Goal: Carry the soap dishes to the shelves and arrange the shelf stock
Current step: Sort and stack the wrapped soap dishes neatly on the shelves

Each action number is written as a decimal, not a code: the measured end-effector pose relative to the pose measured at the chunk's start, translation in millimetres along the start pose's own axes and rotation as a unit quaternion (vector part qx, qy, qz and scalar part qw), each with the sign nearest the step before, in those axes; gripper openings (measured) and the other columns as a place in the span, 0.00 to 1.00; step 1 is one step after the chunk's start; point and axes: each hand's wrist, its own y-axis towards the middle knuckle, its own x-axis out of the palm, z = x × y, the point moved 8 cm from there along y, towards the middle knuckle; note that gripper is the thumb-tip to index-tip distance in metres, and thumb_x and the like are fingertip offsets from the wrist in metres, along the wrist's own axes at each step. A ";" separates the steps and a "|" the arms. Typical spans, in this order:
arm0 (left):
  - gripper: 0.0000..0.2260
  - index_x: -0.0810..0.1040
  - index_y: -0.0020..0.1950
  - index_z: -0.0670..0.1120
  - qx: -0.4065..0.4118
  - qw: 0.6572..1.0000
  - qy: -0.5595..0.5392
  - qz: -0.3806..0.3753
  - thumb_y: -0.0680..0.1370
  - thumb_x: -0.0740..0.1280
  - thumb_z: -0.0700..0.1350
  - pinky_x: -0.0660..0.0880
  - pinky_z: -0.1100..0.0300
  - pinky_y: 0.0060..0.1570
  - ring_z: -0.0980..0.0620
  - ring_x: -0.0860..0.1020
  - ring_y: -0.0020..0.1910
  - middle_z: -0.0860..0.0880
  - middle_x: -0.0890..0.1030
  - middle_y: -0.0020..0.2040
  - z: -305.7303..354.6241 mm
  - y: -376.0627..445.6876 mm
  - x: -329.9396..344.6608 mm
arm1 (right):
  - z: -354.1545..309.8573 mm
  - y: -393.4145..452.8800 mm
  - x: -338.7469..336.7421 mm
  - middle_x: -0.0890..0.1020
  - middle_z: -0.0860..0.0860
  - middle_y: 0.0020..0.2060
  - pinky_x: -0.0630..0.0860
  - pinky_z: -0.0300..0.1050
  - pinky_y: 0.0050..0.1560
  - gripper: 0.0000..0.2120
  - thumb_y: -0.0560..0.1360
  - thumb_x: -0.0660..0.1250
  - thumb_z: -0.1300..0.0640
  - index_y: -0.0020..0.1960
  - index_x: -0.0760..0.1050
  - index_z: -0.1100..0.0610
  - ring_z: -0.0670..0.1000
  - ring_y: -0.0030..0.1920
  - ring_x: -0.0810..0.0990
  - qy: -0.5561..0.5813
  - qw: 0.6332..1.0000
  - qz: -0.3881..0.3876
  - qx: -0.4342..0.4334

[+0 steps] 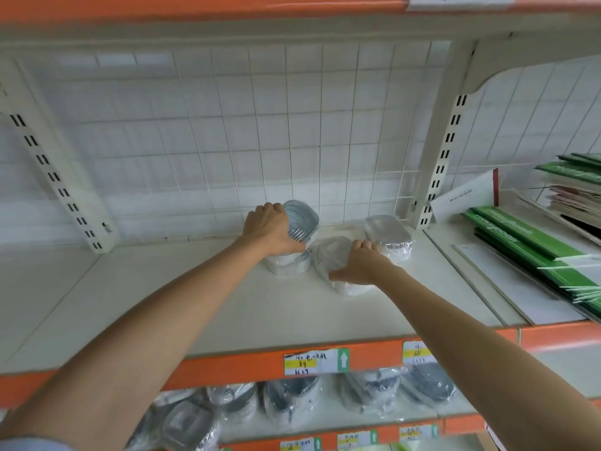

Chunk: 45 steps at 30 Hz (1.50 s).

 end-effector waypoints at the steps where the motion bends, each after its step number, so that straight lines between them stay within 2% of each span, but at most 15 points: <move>1: 0.39 0.65 0.68 0.38 0.005 1.000 0.007 0.009 0.68 0.71 0.63 0.68 0.53 0.58 0.42 0.70 0.63 0.42 0.72 0.63 1.8 -7.0 -3.0 | 1.1 -5.2 2.2 0.54 0.62 0.74 0.53 0.53 0.73 0.52 0.71 0.67 0.37 0.75 0.44 0.67 0.60 0.76 0.49 0.000 1.000 -0.002 -0.002; 4: 0.39 0.66 0.67 0.38 0.000 1.000 0.009 0.010 0.68 0.71 0.63 0.68 0.53 0.58 0.43 0.71 0.62 0.41 0.72 0.62 0.5 -29.6 -4.5 | 1.9 -21.1 8.7 0.54 0.63 0.74 0.56 0.53 0.72 0.54 0.70 0.69 0.37 0.75 0.43 0.68 0.61 0.75 0.53 0.019 1.000 -0.004 -0.001; 10: 0.40 0.65 0.68 0.38 -0.040 0.999 0.011 0.017 0.68 0.71 0.64 0.68 0.54 0.59 0.43 0.70 0.63 0.41 0.72 0.64 -13.7 -81.0 -2.9 | -10.2 -56.4 17.5 0.61 0.62 0.70 0.61 0.50 0.69 0.51 0.68 0.73 0.40 0.73 0.49 0.68 0.60 0.71 0.60 0.055 0.998 0.013 -0.037; 18: 0.38 0.66 0.66 0.38 -0.063 0.996 0.030 0.049 0.68 0.72 0.61 0.66 0.55 0.59 0.44 0.70 0.61 0.42 0.72 0.62 -48.1 -149.1 -23.3 | -46.0 -100.2 10.9 0.64 0.59 0.66 0.62 0.48 0.68 0.48 0.65 0.76 0.44 0.71 0.54 0.66 0.58 0.68 0.62 0.044 0.990 0.086 -0.101; 24: 0.39 0.66 0.67 0.37 -0.095 0.994 0.052 0.030 0.67 0.73 0.61 0.67 0.54 0.59 0.43 0.70 0.61 0.41 0.71 0.62 -92.7 -191.7 -30.1 | -90.0 -131.2 18.4 0.65 0.59 0.65 0.64 0.49 0.67 0.50 0.63 0.76 0.42 0.71 0.54 0.65 0.58 0.67 0.63 0.027 0.982 0.111 -0.149; 27: 0.39 0.66 0.67 0.37 -0.103 0.993 0.052 0.025 0.67 0.73 0.62 0.67 0.53 0.59 0.43 0.70 0.61 0.41 0.72 0.62 -117.6 -218.9 -27.5 | -114.9 -151.0 30.9 0.66 0.58 0.63 0.66 0.50 0.65 0.46 0.63 0.75 0.42 0.69 0.57 0.64 0.58 0.66 0.65 0.034 0.980 0.112 -0.159; 36: 0.39 0.66 0.66 0.38 -0.131 0.991 0.034 0.021 0.67 0.72 0.63 0.67 0.52 0.60 0.43 0.70 0.60 0.41 0.72 0.62 -210.1 -325.3 -16.7 | -209.0 -225.0 97.5 0.67 0.57 0.62 0.67 0.49 0.63 0.43 0.65 0.73 0.39 0.68 0.59 0.63 0.57 0.64 0.66 0.004 0.973 0.087 -0.213; 40: 0.41 0.64 0.69 0.39 -0.135 0.990 0.030 0.010 0.67 0.73 0.63 0.67 0.52 0.62 0.44 0.70 0.63 0.41 0.70 0.65 -241.4 -372.7 7.0 | -237.3 -255.2 139.0 0.65 0.57 0.64 0.66 0.50 0.64 0.44 0.66 0.73 0.41 0.70 0.56 0.63 0.57 0.66 0.64 -0.021 0.975 0.058 -0.215; 42: 0.43 0.61 0.71 0.39 -0.144 0.989 0.024 -0.012 0.67 0.73 0.63 0.67 0.52 0.63 0.43 0.69 0.65 0.41 0.68 0.68 -252.9 -395.2 27.7 | -245.6 -266.3 164.3 0.64 0.58 0.66 0.65 0.51 0.66 0.45 0.66 0.73 0.40 0.71 0.55 0.62 0.58 0.68 0.63 -0.039 0.976 0.038 -0.213; 45: 0.40 0.63 0.69 0.39 -0.153 0.986 0.016 -0.071 0.68 0.73 0.62 0.68 0.53 0.60 0.43 0.70 0.64 0.41 0.70 0.66 -268.4 -421.4 66.4 | -251.8 -276.8 206.2 0.63 0.59 0.67 0.64 0.51 0.67 0.47 0.66 0.72 0.39 0.72 0.53 0.63 0.58 0.69 0.62 -0.058 0.976 -0.003 -0.208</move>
